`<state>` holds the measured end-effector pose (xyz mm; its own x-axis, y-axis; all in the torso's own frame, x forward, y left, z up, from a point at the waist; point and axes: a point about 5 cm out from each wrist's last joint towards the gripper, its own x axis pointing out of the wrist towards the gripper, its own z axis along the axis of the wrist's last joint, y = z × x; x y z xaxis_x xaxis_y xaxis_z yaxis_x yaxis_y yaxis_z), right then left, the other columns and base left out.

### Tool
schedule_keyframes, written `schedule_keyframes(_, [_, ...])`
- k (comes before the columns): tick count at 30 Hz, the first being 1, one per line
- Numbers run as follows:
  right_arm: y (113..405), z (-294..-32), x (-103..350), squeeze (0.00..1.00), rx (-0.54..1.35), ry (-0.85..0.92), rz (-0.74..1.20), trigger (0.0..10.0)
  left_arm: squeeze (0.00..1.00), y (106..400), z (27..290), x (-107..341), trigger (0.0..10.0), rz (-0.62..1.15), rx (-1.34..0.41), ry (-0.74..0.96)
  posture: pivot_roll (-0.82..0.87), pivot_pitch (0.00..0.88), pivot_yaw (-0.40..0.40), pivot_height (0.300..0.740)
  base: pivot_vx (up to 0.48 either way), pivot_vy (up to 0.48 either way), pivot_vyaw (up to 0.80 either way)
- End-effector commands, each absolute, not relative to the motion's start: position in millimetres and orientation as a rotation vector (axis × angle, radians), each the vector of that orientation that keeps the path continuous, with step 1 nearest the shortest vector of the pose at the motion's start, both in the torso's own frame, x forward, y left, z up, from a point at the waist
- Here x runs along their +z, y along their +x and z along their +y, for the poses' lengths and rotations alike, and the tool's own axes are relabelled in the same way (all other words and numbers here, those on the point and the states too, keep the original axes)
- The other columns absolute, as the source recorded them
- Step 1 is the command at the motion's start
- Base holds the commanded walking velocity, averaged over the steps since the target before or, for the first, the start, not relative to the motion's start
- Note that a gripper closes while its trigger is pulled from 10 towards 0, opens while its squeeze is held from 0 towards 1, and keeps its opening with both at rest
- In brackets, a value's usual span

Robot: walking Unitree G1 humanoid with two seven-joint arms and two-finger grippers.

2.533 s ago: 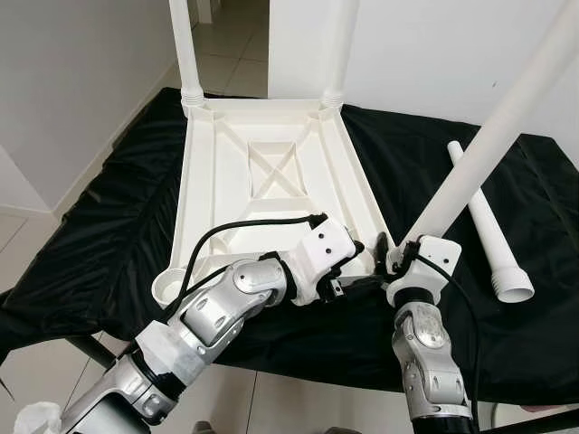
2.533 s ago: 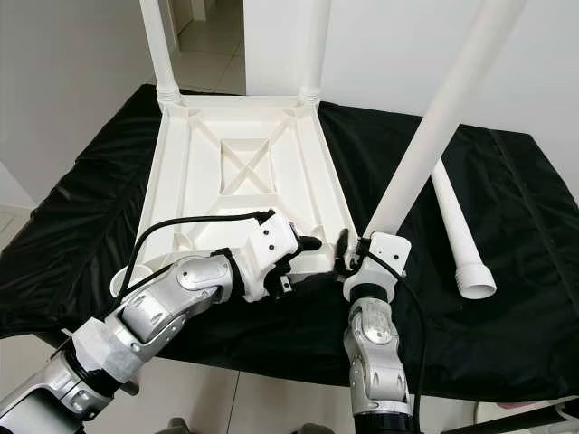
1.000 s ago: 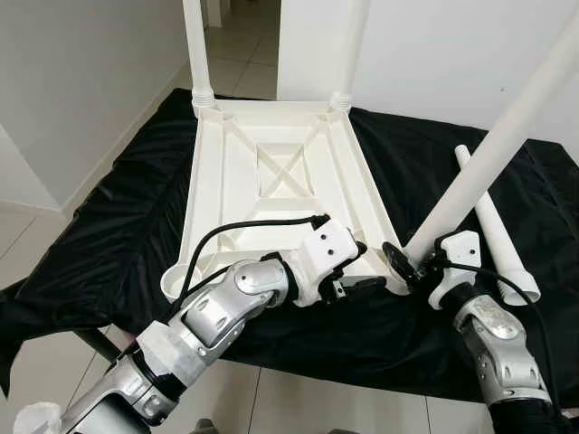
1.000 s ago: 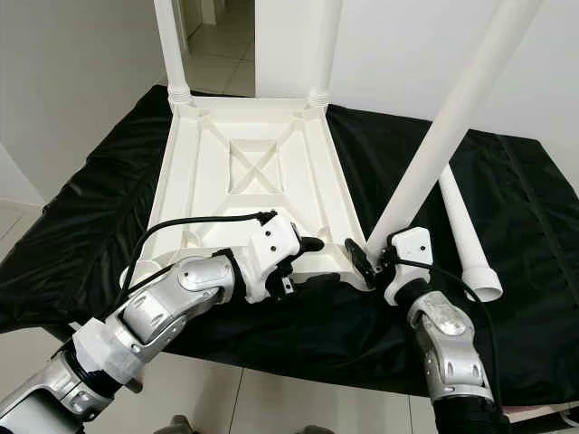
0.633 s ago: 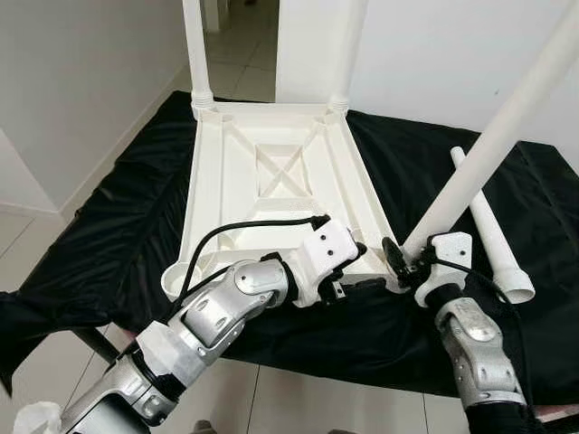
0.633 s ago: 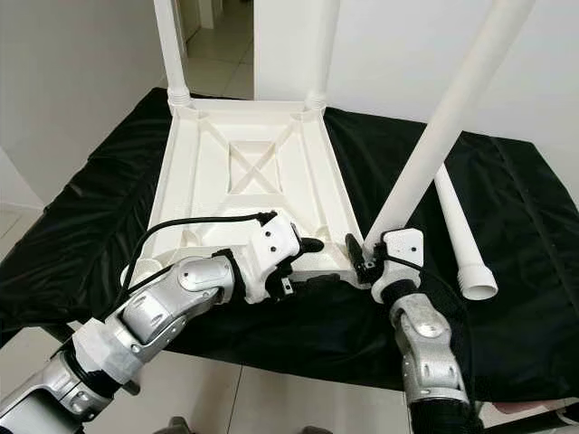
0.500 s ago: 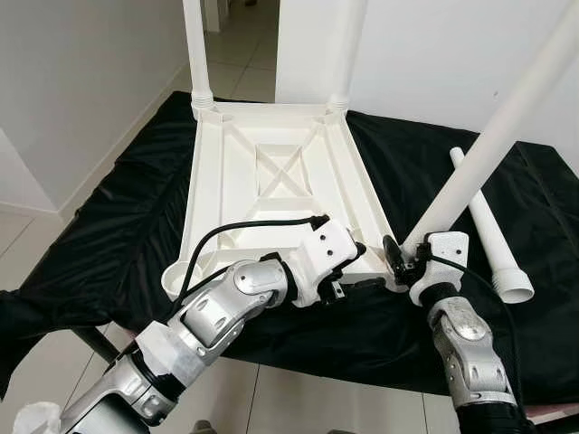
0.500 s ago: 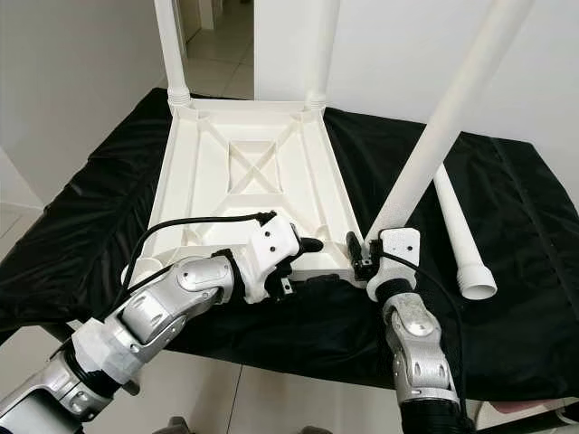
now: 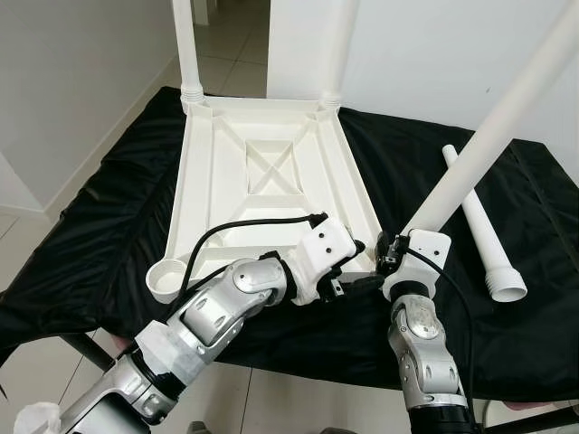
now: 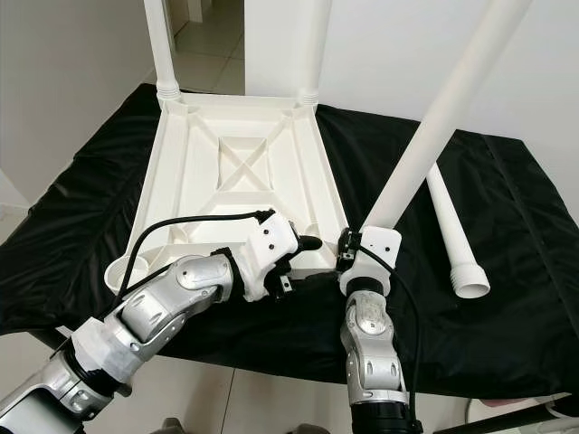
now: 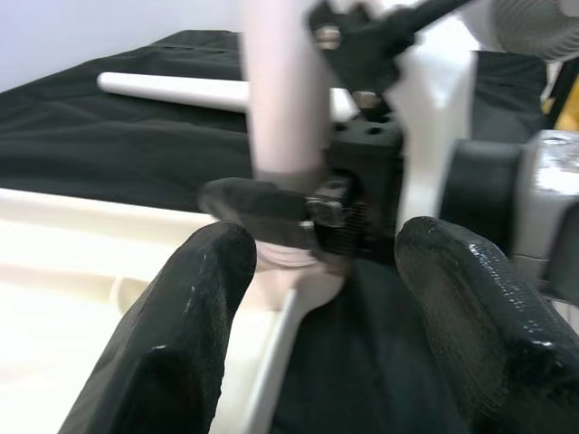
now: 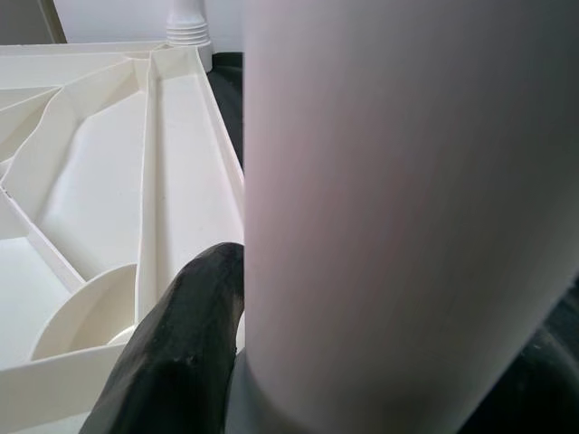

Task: Building children table

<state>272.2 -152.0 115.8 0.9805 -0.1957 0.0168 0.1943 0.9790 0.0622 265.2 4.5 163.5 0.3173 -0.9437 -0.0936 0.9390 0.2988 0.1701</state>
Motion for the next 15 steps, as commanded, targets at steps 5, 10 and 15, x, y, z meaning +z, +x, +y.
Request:
schedule_keyframes(5, [270, -135, 114, 1.00, -0.131, 0.162, 0.001, 10.0, 0.00, 263, 4, 165, 10.0, -0.026, -1.393, 0.232, -0.01, 0.000, -0.040, 0.740, 0.000, 0.000, 0.00])
schedule_keyframes(10, [267, -142, 124, 1.00, -0.081, 0.125, -0.064, 10.0, 0.00, 264, 4, 166, 10.0, -0.040, -1.383, 0.239, -0.01, 0.000, -0.036, 0.740, 0.000, 0.000, 0.00])
schedule_keyframes(15, [266, -155, 129, 1.00, -0.035, 0.086, -0.091, 10.0, 0.00, 263, 3, 167, 10.0, -0.047, -1.383, 0.239, -0.01, 0.000, -0.034, 0.740, 0.000, 0.000, 0.00])
